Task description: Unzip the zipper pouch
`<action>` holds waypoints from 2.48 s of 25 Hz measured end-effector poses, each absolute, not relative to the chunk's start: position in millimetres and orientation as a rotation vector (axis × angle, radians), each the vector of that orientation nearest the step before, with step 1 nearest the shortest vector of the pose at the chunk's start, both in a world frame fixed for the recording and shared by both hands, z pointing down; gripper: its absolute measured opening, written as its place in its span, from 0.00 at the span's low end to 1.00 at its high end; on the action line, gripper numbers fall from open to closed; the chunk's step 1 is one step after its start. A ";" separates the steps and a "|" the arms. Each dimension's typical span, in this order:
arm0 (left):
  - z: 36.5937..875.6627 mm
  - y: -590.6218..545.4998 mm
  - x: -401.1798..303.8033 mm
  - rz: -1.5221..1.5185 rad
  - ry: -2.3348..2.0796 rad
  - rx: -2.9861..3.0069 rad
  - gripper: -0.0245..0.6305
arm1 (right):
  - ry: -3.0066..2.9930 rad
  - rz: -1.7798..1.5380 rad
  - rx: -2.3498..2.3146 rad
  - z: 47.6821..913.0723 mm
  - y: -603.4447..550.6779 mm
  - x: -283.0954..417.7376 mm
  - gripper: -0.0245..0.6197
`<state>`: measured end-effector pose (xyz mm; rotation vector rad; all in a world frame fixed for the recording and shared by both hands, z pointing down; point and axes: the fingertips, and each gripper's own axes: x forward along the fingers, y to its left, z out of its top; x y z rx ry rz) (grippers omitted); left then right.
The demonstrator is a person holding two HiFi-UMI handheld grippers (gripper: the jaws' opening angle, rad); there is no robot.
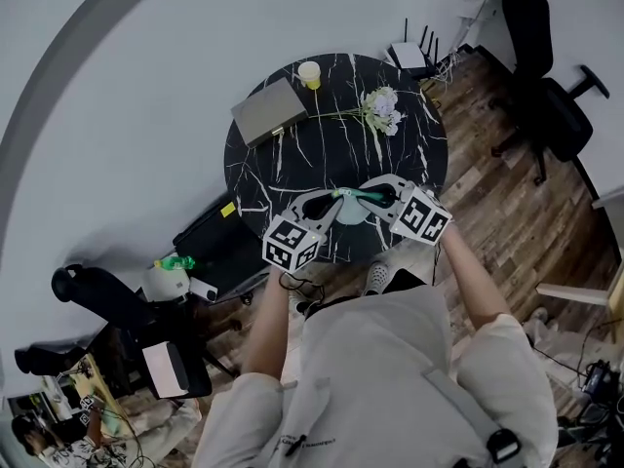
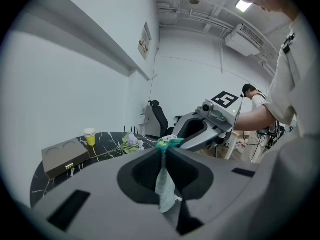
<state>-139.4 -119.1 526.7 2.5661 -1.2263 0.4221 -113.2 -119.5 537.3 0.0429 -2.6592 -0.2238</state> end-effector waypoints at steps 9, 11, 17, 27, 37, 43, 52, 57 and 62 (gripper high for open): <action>546.0 -119.6 -145.2 0.735 -1.344 2.531 0.11 | -2.602 -0.097 0.164 541.4 -121.1 -114.1 0.22; 550.7 -119.5 -145.8 0.811 -1.356 2.532 0.11 | -2.656 0.115 0.147 540.3 -114.3 -115.7 0.22; 563.7 -115.4 -148.9 0.929 -1.378 2.510 0.11 | -2.750 0.662 0.178 545.0 -108.1 -120.1 0.22; 570.5 -100.9 -144.1 1.045 -1.409 2.524 0.11 | -2.641 1.788 0.077 547.2 -106.1 -121.8 0.27; 568.3 -91.0 -140.6 1.074 -1.437 2.542 0.11 | -2.522 2.038 0.113 554.3 -107.8 -118.2 0.16; 568.6 -89.9 -138.4 1.110 -1.430 2.556 0.11 | -2.541 1.967 0.184 551.4 -106.7 -122.6 0.06; 562.1 -99.9 -146.1 0.853 -1.461 2.477 0.11 | -2.712 1.744 0.412 540.9 -115.8 -127.9 0.06; 557.7 -101.9 -147.0 0.743 -1.465 2.424 0.11 | -2.743 1.679 0.496 537.5 -118.2 -124.0 0.05; 555.7 -100.0 -141.8 0.738 -1.465 2.422 0.11 | -2.746 1.631 0.546 540.3 -117.7 -115.3 0.05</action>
